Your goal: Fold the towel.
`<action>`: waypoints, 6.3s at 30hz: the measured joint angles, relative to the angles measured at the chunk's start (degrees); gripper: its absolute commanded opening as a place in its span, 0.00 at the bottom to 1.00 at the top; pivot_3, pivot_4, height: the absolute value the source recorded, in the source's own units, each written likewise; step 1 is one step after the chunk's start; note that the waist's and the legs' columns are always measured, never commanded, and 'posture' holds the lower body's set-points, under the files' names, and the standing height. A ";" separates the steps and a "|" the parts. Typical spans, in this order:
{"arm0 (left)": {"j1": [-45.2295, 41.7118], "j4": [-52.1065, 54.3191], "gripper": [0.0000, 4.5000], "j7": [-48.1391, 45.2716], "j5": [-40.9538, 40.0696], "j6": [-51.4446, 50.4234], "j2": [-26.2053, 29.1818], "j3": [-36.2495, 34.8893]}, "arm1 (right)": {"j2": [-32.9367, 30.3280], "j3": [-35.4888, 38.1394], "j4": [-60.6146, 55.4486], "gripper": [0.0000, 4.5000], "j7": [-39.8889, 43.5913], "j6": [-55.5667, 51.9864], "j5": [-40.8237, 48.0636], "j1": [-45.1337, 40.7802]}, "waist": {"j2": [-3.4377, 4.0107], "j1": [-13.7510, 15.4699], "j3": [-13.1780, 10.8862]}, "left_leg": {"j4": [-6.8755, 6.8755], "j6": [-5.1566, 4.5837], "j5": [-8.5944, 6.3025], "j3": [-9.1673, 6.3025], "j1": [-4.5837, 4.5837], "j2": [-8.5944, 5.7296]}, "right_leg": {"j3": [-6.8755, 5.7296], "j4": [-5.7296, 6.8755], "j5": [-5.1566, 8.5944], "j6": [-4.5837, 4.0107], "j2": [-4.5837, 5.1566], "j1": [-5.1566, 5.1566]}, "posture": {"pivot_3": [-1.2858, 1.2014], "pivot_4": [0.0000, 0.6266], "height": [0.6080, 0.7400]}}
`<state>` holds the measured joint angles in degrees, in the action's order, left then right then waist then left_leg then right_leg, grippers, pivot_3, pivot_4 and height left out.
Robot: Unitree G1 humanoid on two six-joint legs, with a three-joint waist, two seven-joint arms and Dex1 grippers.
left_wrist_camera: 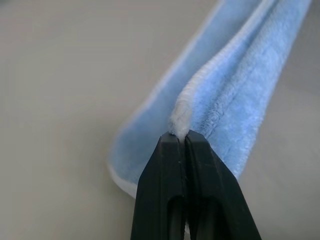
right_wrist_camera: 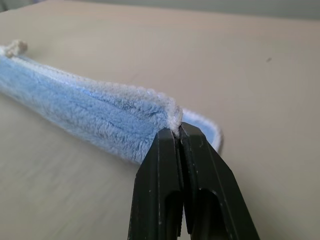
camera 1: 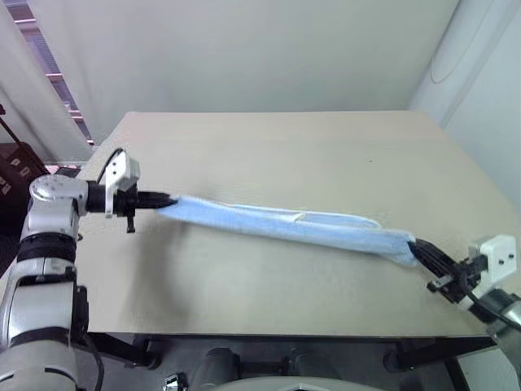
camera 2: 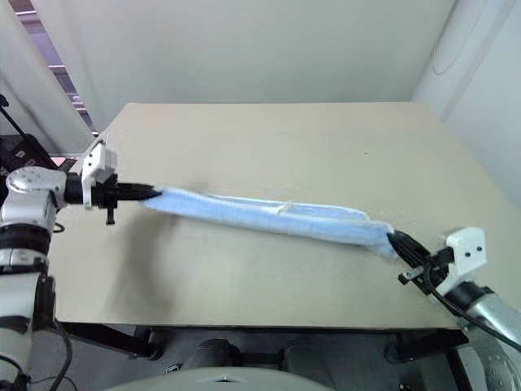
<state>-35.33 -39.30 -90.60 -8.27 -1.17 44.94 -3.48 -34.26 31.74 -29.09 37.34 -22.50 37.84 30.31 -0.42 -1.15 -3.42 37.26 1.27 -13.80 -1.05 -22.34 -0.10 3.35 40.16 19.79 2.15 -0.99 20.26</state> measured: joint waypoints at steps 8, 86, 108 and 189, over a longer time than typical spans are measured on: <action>7.49 10.09 0.01 1.96 -2.66 -7.49 2.43 0.46 | -1.03 0.52 1.16 0.00 3.31 -0.87 0.33 0.39 | -0.12 0.12 0.04 | -0.02 0.00 0.00 0.71 0.06 0.01 | -0.16 -0.08 0.16 0.01 0.76 0.04 | 0.52 0.00 1.00; 1.34 12.99 0.99 7.00 -7.27 -23.46 -11.40 7.25 | 5.81 11.07 40.68 0.96 -36.28 -54.35 51.92 -29.09 | -0.73 -4.58 0.45 | -0.43 -0.28 -0.14 2.36 -0.08 0.99 | -0.83 -2.04 -1.74 0.50 1.66 0.47 | 0.52 0.00 1.00; 1.99 13.64 0.99 8.55 -7.38 -23.23 -11.42 7.28 | 4.29 4.86 46.14 0.96 -42.25 -53.11 53.17 -37.71 | -0.77 -4.15 0.47 | -0.59 -0.32 -0.13 2.81 -0.34 1.16 | -0.70 -2.10 -1.96 0.93 1.60 1.05 | 0.52 0.00 1.00; -0.16 10.27 1.00 9.19 -7.28 -22.09 -11.37 9.42 | -3.02 -24.37 10.92 0.00 -32.45 -38.09 47.63 -40.17 | -0.41 0.39 0.67 | 0.03 -1.75 -0.21 4.46 -2.07 1.06 | -2.15 -2.96 -3.11 2.19 3.84 2.46 | 0.52 0.00 1.00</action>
<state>-35.48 -29.03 -81.41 -15.55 -23.26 33.57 5.94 -37.28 7.37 -18.16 4.89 -60.59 85.47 -9.86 -0.83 -0.77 -2.75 37.29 -0.48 -14.01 3.41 -24.41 0.96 1.20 37.20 16.69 4.34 2.85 22.72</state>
